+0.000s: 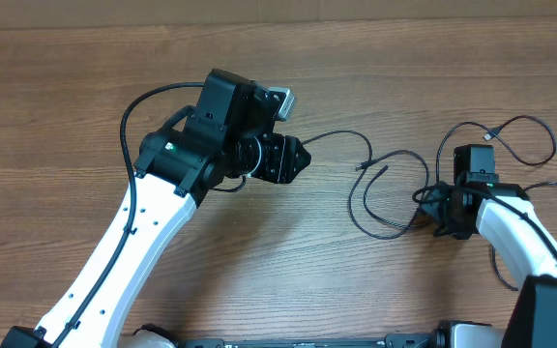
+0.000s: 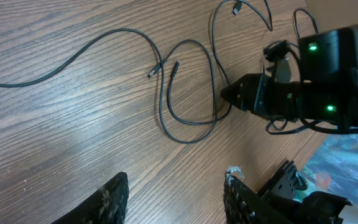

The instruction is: Untangle cables

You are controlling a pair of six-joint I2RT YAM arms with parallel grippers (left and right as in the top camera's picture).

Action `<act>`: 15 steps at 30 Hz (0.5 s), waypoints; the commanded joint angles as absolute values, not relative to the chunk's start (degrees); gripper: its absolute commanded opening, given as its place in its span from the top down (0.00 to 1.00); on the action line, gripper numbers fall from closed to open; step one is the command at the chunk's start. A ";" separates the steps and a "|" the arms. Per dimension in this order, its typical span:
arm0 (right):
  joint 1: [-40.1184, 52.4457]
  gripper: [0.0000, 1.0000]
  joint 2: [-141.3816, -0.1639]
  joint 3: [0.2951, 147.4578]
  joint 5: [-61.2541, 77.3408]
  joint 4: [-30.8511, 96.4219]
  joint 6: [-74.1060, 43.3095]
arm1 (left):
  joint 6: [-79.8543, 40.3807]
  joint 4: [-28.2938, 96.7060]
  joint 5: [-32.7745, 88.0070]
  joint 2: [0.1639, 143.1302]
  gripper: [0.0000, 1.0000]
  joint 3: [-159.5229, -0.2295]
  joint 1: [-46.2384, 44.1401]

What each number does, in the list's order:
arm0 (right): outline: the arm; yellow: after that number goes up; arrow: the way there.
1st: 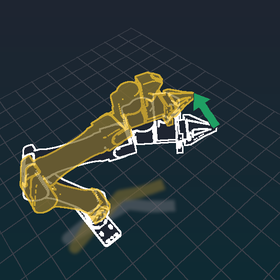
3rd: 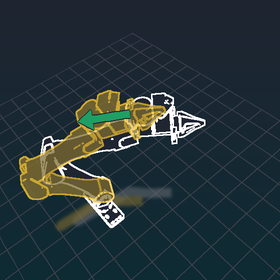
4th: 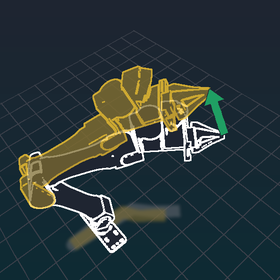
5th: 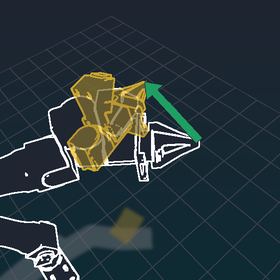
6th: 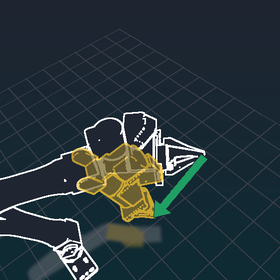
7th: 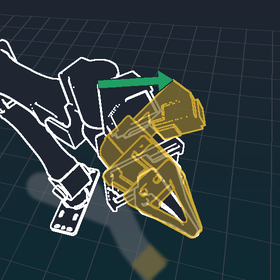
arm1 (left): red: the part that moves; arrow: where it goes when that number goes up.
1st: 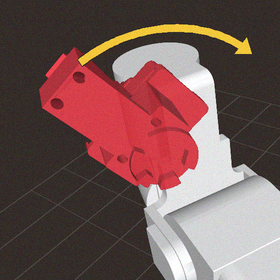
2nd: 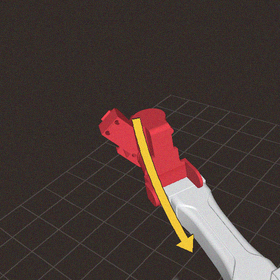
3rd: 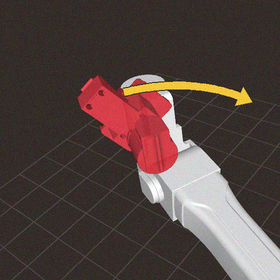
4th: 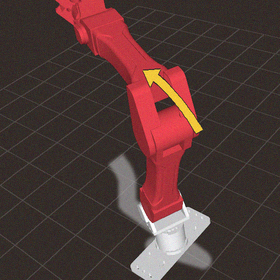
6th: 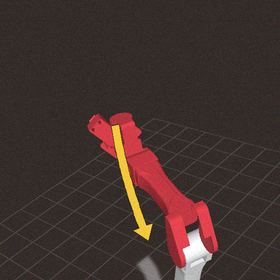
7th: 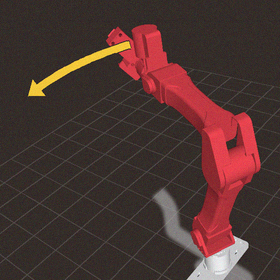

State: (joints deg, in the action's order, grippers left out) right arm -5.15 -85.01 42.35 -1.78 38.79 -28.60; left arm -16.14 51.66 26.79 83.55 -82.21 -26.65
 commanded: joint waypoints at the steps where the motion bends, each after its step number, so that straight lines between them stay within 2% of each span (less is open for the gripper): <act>1: -4.89 0.48 -87.70 41.93 -2.92 38.17 -28.18 | -16.29 51.66 26.98 83.57 0.51 -82.21 -27.07; 2: -4.89 0.51 -88.27 41.93 -2.94 37.93 -28.14 | -16.29 51.66 26.96 83.57 0.51 -82.21 -27.07; 3: -4.89 0.77 -88.77 41.93 -2.92 37.60 -27.79 | -16.27 51.64 26.94 83.57 0.51 -82.21 -27.07; 4: -4.89 0.96 -89.06 41.93 -2.94 37.41 -27.77 | -16.29 51.66 26.83 83.57 0.51 -82.21 -27.07; 15: -4.95 0.96 -89.25 46.24 1.72 33.28 -27.75 | -16.10 52.03 26.35 83.57 0.51 -82.21 -27.05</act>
State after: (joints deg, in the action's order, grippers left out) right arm -5.15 -88.79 42.63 -1.23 33.74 -28.10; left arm -16.14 51.88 26.76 83.55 -82.21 -26.65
